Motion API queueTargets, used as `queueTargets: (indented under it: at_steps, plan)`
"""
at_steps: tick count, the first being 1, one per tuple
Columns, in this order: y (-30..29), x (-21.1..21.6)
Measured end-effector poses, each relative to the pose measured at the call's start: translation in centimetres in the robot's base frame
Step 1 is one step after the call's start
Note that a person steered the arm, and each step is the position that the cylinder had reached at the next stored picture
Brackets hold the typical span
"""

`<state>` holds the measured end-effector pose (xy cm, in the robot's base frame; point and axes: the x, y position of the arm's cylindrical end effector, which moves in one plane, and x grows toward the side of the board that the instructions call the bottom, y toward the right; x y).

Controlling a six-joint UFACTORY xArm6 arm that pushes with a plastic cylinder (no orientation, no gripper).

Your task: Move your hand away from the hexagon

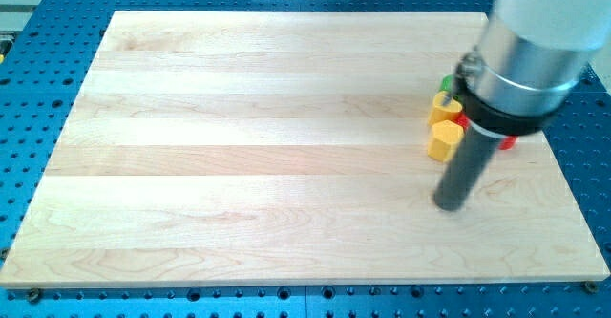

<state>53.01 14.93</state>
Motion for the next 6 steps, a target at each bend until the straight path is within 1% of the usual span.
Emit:
queueTargets:
  at_steps: [1,3,5,6]
  plan:
    - [0.1,-3.8]
    - [1.0,-5.2]
    - [1.6,-5.4]
    - [0.5,-1.1]
